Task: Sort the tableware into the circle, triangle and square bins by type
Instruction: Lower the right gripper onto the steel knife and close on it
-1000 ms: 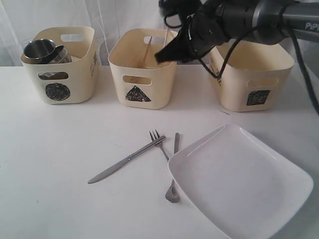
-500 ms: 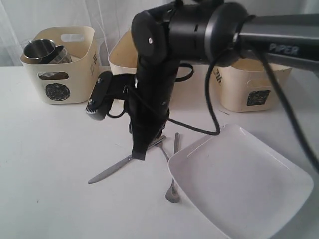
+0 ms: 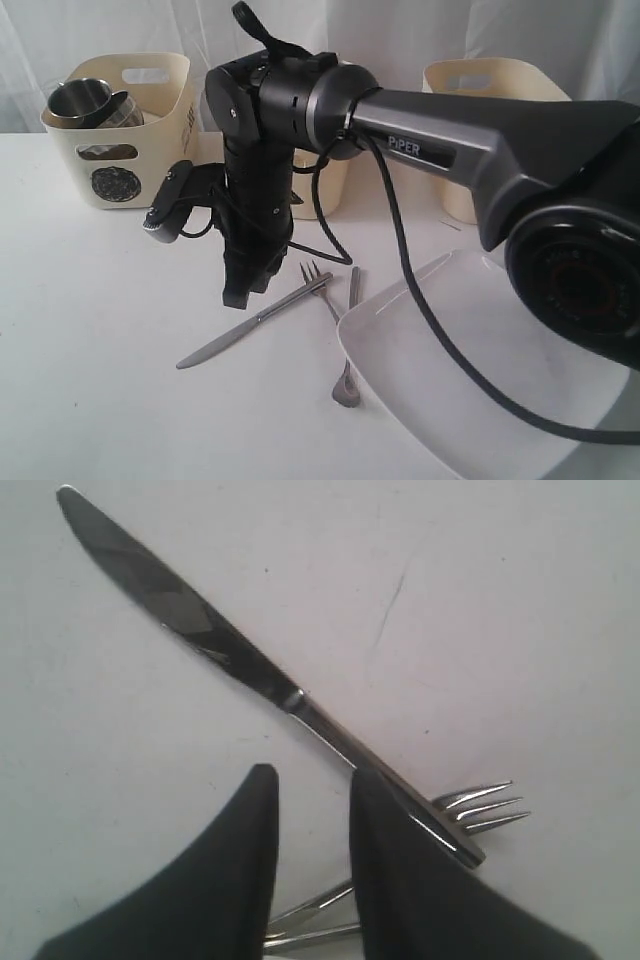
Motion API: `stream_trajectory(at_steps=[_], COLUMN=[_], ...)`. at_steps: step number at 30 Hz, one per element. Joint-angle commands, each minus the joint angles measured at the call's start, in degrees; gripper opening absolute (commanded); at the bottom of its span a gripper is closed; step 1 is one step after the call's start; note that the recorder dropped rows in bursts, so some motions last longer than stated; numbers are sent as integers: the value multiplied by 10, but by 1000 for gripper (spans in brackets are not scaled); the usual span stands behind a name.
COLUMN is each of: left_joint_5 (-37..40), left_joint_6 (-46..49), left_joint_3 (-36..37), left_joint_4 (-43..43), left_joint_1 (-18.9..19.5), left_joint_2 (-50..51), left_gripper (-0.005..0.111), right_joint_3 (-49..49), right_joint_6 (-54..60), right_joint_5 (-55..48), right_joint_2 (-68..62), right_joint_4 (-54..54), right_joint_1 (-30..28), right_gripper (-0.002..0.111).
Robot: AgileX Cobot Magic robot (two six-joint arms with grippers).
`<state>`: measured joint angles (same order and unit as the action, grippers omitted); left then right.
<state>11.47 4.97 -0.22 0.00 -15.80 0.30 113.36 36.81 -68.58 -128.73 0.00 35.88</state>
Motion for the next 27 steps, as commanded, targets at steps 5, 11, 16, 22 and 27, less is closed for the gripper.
stream_trajectory(at_steps=[5, 11, 16, 22, 27], left_joint_5=[1, 1, 1, 1, 1], left_joint_6=[0, 0, 0, 0, 0], left_joint_3=[2, 2, 2, 2, 2], left_joint_4=[0, 0, 0, 0, 0], left_joint_1=[-3, -3, -3, -3, -3], left_joint_2=[-3, -3, -3, -3, -3], left_gripper=[0, 0, 0, 0, 0], right_joint_3=[-4, -4, -9, -60, -92], right_joint_6=[31, 62, 143, 312, 340], right_joint_5=[-14, -5, -14, 6, 62], right_joint_2=[3, 2, 2, 2, 2], right_joint_4=[7, -63, -74, -71, -69], right_joint_1=[-5, -5, -5, -6, -8], right_gripper=[25, 24, 24, 24, 34])
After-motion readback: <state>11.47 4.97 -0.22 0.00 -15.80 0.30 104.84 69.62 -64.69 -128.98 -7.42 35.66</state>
